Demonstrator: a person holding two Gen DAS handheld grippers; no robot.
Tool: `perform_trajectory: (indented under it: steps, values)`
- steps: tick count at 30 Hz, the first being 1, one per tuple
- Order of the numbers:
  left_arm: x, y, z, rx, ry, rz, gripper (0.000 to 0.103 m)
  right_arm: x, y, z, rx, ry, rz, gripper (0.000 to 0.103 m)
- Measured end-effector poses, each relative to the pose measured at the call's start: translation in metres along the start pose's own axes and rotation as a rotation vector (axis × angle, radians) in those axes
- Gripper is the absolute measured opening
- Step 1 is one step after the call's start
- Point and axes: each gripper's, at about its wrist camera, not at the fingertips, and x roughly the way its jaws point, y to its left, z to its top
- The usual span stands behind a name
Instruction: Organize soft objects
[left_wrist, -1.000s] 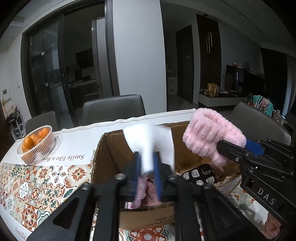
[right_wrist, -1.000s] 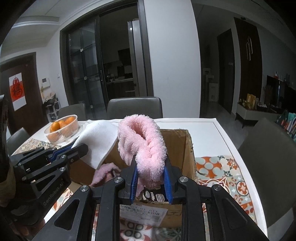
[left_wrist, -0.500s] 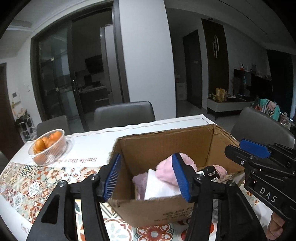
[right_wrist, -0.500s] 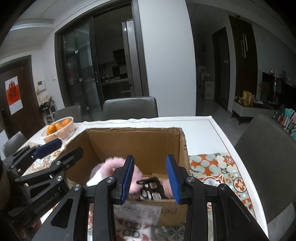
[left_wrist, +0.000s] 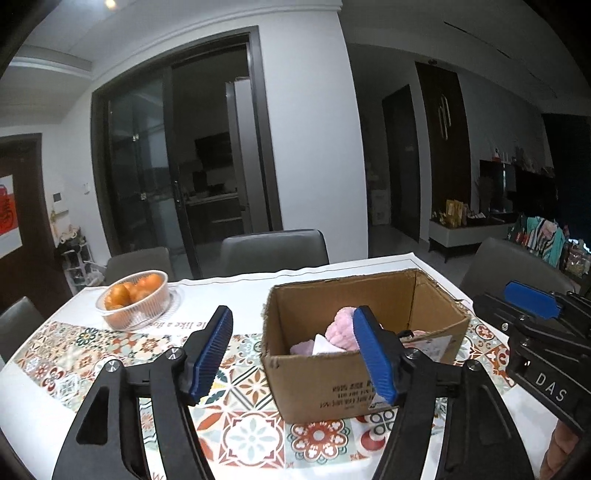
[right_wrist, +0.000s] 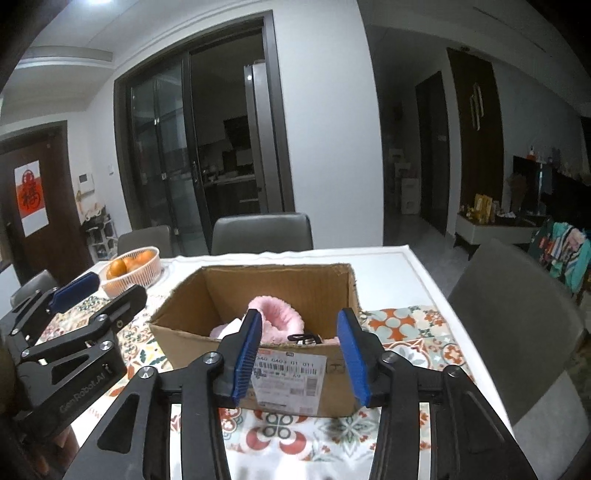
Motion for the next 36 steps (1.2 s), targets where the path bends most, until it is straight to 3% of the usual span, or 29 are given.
perform_trajectory:
  steps: [6,11,22,36]
  values:
    - [-0.037,0.011,-0.004,-0.036,-0.015,-0.005,0.075,-0.037,0.010,-0.001,-0.007,-0.022,-0.014,0.058]
    - [-0.069,0.016,-0.008,-0.052,-0.039,0.013,0.088,-0.065,0.014,-0.003,-0.007,-0.039,-0.038,0.060]
    - [-0.123,0.014,-0.015,-0.026,-0.090,0.054,0.103,-0.115,0.020,-0.018,0.001,-0.058,-0.061,0.072]
    - [-0.157,0.017,-0.041,-0.065,-0.044,0.057,0.103,-0.156,0.026,-0.040,-0.007,-0.061,-0.082,0.076]
